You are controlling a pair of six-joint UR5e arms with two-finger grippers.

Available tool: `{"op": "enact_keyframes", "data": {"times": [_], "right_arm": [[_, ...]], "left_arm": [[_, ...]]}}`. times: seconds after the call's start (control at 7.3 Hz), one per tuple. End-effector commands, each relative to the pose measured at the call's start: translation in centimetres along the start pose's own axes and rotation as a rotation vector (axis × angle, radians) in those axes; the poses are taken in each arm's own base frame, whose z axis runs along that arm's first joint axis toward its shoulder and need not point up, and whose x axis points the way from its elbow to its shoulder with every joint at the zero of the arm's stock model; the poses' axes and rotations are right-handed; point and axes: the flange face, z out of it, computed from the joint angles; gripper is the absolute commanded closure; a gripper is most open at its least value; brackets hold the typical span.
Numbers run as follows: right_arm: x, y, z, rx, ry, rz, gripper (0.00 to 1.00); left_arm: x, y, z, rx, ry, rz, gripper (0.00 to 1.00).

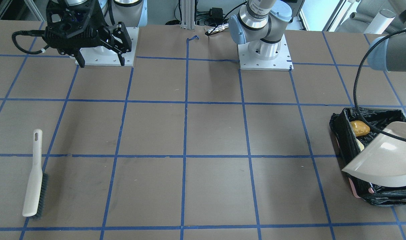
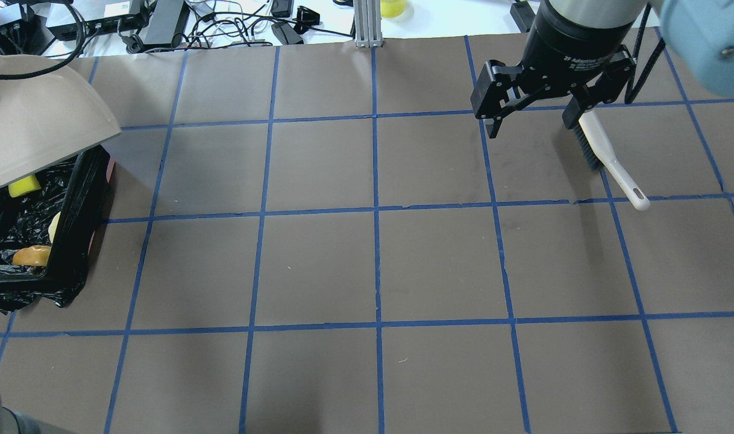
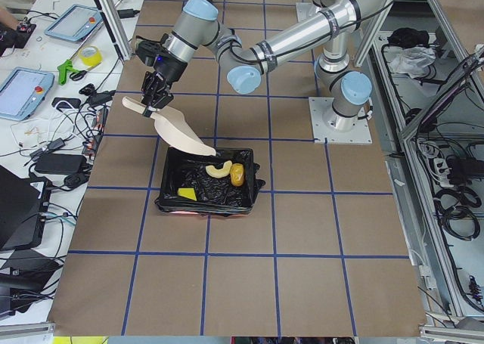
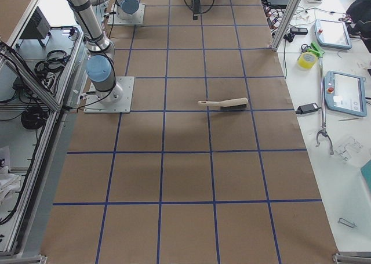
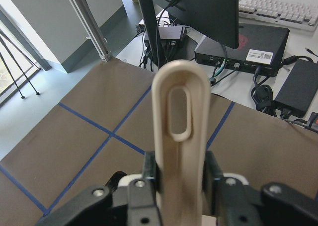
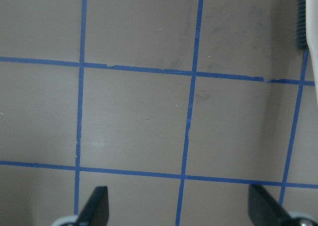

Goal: Sweep and dump trash into bin
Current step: 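Hold the dustpan tipped over the bin with the left gripper to empty it, then bring the empty dustpan back and lower it onto the table with the left gripper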

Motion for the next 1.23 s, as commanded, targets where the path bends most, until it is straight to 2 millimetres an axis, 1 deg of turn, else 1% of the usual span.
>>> {"op": "enact_keyframes", "data": {"times": [0.0, 0.14, 0.27, 0.41, 0.55, 0.69, 0.82, 1.1], "right_arm": [[0.0, 0.0, 0.1, -0.001, 0.0, 0.0, 0.0], [0.0, 0.0, 0.0, 0.0, 0.0, 0.0, 0.0], [0.0, 0.0, 0.1, -0.001, 0.0, -0.001, 0.0], [0.0, 0.0, 0.1, -0.001, 0.0, -0.001, 0.0], [0.0, 0.0, 0.1, -0.001, 0.0, -0.004, 0.0], [0.0, 0.0, 0.1, -0.001, 0.0, -0.003, 0.0], [0.0, 0.0, 0.1, -0.001, 0.0, -0.006, 0.0], [0.0, 0.0, 0.1, -0.001, 0.0, -0.004, 0.0]], "left_arm": [[4.9, 2.8, -1.5, -0.131, 0.012, -0.178, 1.0], [7.4, 4.3, -2.0, -0.184, 0.008, -0.283, 1.0], [8.9, 5.7, -1.3, -0.237, -0.001, -0.393, 1.0], [10.5, 7.6, -1.0, -0.308, -0.017, -0.517, 1.0], [11.8, 9.1, -0.9, -0.378, -0.063, -0.63, 1.0], [12.7, 10.1, -0.5, -0.432, -0.068, -0.716, 1.0], [13.5, 11.5, 0.7, -0.517, -0.09, -0.812, 1.0], [14.4, 13.1, 3.9, -0.557, -0.129, -0.807, 1.0]]}}
